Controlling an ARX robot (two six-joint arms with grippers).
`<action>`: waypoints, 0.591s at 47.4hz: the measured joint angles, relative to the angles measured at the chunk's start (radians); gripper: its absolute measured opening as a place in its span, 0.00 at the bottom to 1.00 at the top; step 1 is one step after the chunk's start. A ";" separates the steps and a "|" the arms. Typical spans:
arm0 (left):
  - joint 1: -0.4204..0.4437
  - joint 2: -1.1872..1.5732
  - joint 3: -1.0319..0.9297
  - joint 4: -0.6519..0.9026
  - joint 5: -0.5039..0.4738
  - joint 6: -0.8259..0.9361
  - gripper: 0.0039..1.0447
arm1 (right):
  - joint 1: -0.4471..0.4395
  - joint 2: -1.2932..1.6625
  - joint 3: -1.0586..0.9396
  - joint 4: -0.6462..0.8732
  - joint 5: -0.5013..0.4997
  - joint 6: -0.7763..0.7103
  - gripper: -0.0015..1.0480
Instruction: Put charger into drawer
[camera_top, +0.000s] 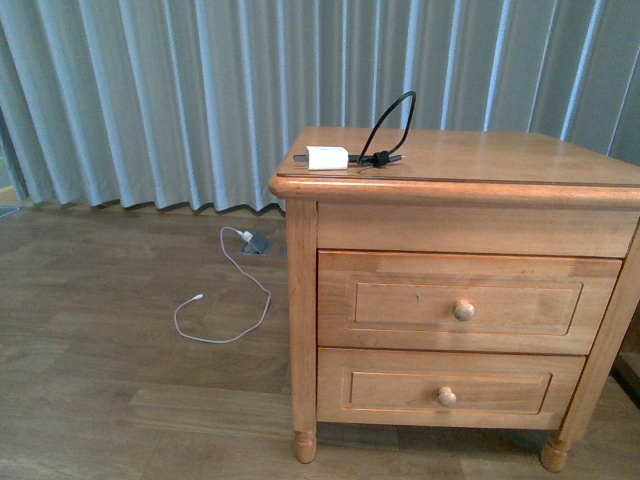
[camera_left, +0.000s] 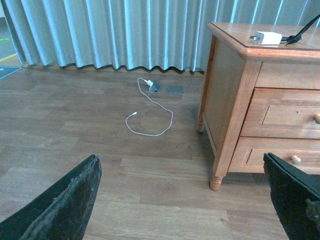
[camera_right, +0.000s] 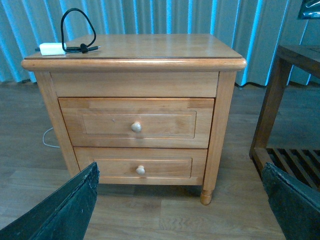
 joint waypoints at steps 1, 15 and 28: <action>0.000 0.000 0.000 0.000 0.000 0.000 0.94 | 0.000 0.000 0.000 0.000 0.000 0.000 0.92; 0.000 0.000 0.000 0.000 0.000 0.000 0.94 | 0.000 0.000 0.000 0.000 0.000 0.000 0.92; 0.000 0.000 0.000 0.000 0.000 0.000 0.94 | -0.014 0.016 0.013 -0.041 -0.059 -0.023 0.92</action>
